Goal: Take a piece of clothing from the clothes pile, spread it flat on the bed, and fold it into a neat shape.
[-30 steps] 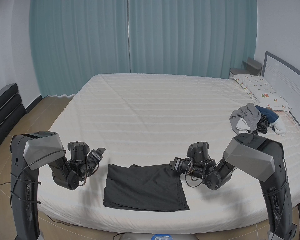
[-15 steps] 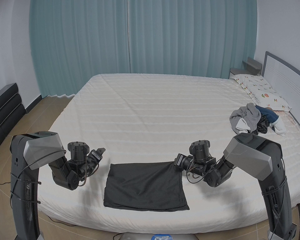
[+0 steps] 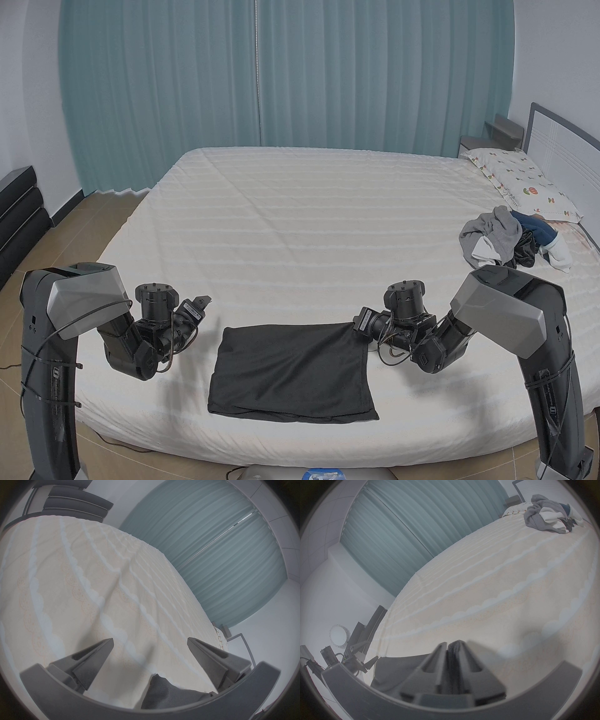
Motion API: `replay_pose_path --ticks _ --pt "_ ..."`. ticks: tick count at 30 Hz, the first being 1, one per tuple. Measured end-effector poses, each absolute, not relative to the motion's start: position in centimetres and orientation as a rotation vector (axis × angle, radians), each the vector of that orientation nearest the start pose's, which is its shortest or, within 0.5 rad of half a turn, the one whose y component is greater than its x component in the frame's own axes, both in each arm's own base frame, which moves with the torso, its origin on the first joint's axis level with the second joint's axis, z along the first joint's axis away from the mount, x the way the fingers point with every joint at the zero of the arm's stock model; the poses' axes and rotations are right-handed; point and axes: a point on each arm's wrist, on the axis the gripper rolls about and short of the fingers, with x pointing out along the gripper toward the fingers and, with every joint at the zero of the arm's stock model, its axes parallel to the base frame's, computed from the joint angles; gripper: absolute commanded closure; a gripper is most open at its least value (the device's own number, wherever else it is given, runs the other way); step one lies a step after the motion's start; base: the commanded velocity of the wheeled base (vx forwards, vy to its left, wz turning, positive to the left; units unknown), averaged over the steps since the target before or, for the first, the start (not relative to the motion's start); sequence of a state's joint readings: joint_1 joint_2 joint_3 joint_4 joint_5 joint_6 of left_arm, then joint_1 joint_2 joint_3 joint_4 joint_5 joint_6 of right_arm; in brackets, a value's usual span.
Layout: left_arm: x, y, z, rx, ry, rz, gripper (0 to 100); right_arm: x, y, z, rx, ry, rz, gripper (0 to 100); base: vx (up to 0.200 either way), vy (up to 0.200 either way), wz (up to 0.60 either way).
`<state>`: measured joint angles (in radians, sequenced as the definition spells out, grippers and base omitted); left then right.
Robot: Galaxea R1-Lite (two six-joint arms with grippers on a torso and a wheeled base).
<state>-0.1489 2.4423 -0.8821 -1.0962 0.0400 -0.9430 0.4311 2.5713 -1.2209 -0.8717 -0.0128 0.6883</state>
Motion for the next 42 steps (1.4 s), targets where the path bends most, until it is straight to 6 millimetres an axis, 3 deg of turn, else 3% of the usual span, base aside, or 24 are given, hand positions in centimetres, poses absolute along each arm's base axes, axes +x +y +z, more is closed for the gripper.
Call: replay_pose_path --ticks 7,12,18,30,35,42 --pt "39.4 -5.8 -2.7 -0.882 0.476 0.119 0 40.6 18.2 -3.5 0.558 0.61 0.222 0 0.0 0.0 0.0" --pt "39.4 -5.7 -2.6 -0.881 0.474 0.119 0 39.7 16.3 -1.7 0.569 0.602 0.195 0 0.0 0.0 0.0" --pt "39.1 -5.7 -1.0 -0.874 0.433 0.103 0 36.9 13.6 1.5 0.581 0.566 0.167 0 0.0 0.0 0.0" --pt "35.7 -5.4 7.7 -0.704 0.233 -0.022 0 26.9 8.9 11.3 0.501 0.383 0.212 0 0.0 0.0 0.0" --pt "32.9 -5.1 11.6 -0.62 0.145 -0.066 0 22.2 7.2 14.8 0.44 0.324 0.228 0 0.0 0.0 0.0" --pt "28.0 -4.3 16.1 -0.515 0.027 -0.104 0 15.7 4.7 17.9 0.346 0.274 0.227 0 0.0 0.0 0.0"
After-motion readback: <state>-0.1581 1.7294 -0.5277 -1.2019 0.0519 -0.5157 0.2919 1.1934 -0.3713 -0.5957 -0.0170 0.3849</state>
